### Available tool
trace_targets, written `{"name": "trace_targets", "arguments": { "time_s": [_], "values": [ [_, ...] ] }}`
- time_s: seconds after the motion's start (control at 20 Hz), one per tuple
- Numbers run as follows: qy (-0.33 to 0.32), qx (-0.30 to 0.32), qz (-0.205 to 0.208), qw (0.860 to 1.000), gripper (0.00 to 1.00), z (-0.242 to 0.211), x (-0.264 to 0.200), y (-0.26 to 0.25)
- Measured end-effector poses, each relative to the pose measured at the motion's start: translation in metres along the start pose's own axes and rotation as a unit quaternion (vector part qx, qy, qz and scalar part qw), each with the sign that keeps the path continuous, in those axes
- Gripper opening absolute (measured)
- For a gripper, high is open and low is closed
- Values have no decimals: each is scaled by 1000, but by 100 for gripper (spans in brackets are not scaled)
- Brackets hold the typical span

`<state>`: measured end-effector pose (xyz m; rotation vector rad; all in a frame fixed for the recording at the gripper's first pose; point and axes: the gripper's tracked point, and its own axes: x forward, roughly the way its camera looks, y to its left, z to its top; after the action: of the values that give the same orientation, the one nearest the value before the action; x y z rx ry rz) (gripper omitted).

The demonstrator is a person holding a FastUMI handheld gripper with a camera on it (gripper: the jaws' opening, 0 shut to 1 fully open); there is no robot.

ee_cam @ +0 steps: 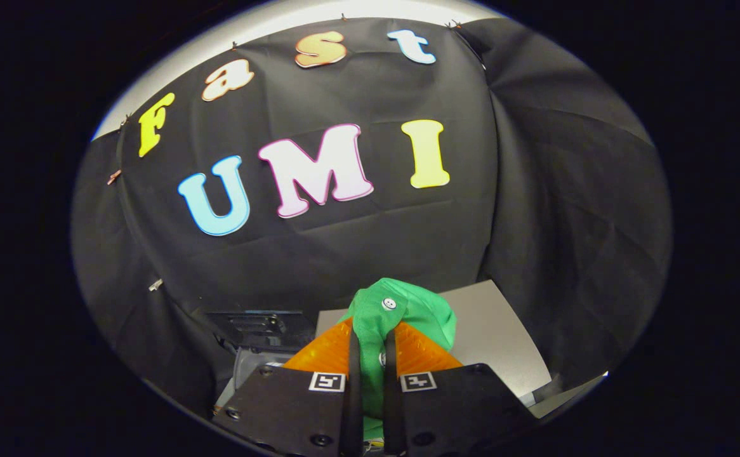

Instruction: Put the clothes into the washing machine and then close the washing machine lid.

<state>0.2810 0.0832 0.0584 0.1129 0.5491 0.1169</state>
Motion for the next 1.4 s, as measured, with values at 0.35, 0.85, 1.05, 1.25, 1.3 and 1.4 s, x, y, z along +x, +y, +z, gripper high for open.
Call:
{"name": "trace_targets", "arguments": {
  "time_s": [0.35, 0.85, 1.05, 1.25, 1.3, 1.4],
  "values": [
    [-4, -23, 49, 999, 17, -6, -8, 96],
    [39, -65, 129, 989, 17, -74, 17, 257],
    [61, -71, 144, 985, 17, -112, 38, 296],
    [87, -80, 150, 982, 17, -159, 64, 318],
    [95, -82, 150, 981, 17, -172, 75, 320],
    [105, -90, 148, 979, 17, -195, 95, 319]
  ]
}}
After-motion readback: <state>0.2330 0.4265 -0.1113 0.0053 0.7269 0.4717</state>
